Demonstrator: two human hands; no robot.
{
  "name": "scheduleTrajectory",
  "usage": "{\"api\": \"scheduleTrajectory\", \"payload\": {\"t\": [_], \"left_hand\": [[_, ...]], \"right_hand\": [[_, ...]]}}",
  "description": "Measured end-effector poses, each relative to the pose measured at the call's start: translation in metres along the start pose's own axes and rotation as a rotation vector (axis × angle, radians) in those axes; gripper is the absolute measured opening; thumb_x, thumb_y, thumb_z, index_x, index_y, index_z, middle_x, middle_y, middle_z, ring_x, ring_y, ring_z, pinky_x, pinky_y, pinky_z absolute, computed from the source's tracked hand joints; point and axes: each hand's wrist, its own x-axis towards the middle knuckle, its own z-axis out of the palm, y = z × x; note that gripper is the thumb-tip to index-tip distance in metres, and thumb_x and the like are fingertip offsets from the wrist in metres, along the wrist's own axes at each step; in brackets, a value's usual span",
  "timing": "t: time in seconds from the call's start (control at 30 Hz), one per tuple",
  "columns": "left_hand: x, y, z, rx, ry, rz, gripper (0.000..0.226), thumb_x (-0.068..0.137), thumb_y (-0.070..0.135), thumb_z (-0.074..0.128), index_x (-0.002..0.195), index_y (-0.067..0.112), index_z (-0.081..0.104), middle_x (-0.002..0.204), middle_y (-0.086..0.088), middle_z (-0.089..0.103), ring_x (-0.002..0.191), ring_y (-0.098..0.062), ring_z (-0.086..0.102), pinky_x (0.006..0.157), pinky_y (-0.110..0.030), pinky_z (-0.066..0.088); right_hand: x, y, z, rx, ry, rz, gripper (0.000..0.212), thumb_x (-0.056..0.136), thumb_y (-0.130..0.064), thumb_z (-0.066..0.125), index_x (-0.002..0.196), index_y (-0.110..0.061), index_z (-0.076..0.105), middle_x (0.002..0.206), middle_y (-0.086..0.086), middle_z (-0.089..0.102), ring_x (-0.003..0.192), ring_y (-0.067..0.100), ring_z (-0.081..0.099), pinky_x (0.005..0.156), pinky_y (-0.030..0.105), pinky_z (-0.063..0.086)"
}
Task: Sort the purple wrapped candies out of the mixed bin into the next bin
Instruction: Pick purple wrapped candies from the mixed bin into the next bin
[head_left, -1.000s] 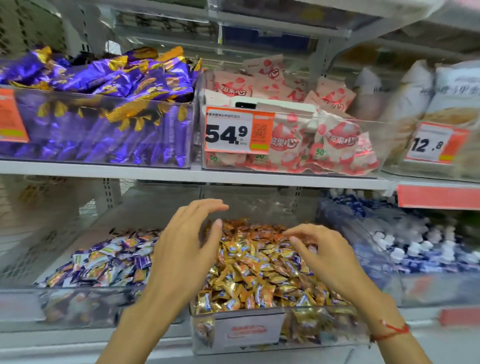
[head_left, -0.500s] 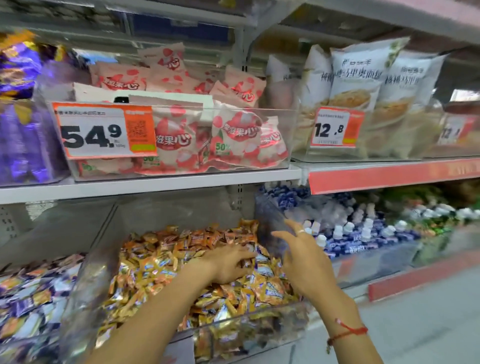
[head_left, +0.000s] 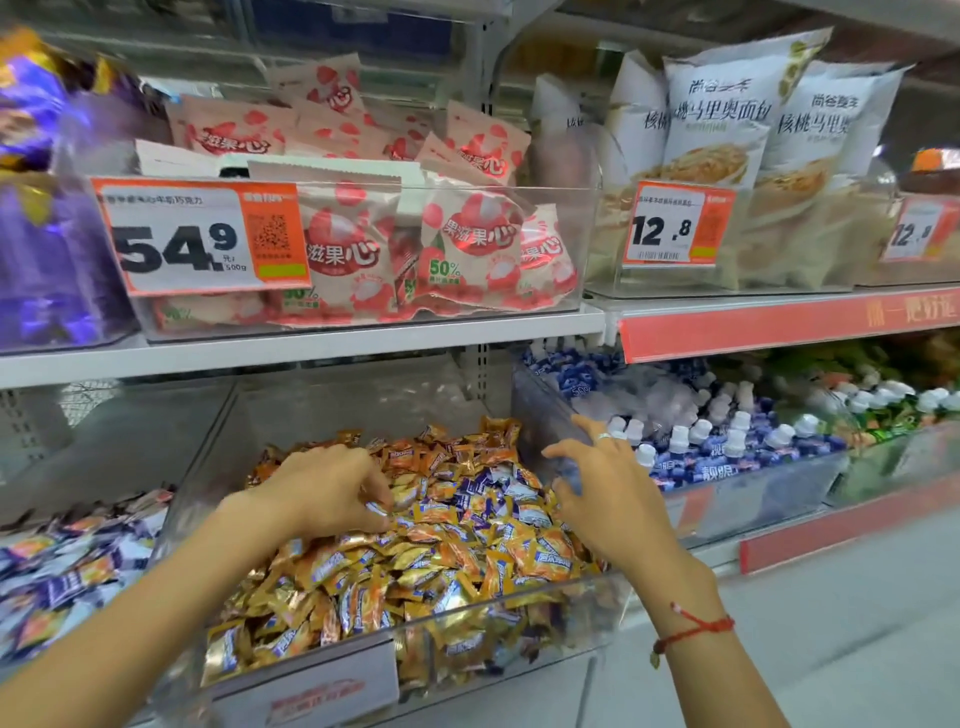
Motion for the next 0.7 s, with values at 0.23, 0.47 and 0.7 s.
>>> {"api": "scheduleTrajectory", "payload": {"t": [0.23, 0.47, 0.7], "left_hand": [[0.017, 0.031, 0.012, -0.343, 0.190, 0.146, 0.035, 0.094, 0.044, 0.055, 0.127, 0.034, 0.059, 0.136, 0.013, 0.054, 0.126, -0.007, 0.048, 0.105, -0.032, 0.039], [0.073, 0.057, 0.032, -0.066, 0.050, 0.038, 0.034, 0.089, 0.043, 0.064, 0.116, 0.022, 0.064, 0.120, 0.002, 0.064, 0.112, -0.019, 0.058, 0.090, -0.033, 0.046], [0.049, 0.041, 0.030, -0.131, 0.199, 0.078, 0.015, 0.088, 0.038, 0.067, 0.095, 0.026, 0.068, 0.107, 0.009, 0.067, 0.103, -0.015, 0.061, 0.078, -0.029, 0.045]], "right_hand": [[0.009, -0.016, 0.007, 0.033, 0.251, -0.036, 0.028, 0.093, -0.016, 0.055, 0.117, -0.028, 0.065, 0.141, 0.000, 0.047, 0.133, 0.022, 0.035, 0.104, 0.038, 0.031], [0.015, -0.023, 0.007, 0.075, 0.263, -0.048, 0.025, 0.094, -0.021, 0.054, 0.114, -0.031, 0.067, 0.124, -0.008, 0.058, 0.118, 0.014, 0.045, 0.095, 0.028, 0.036], [0.014, -0.023, 0.007, 0.019, 0.218, -0.106, 0.024, 0.092, -0.018, 0.058, 0.109, -0.031, 0.069, 0.117, -0.009, 0.064, 0.116, 0.017, 0.048, 0.096, 0.034, 0.033]]}}
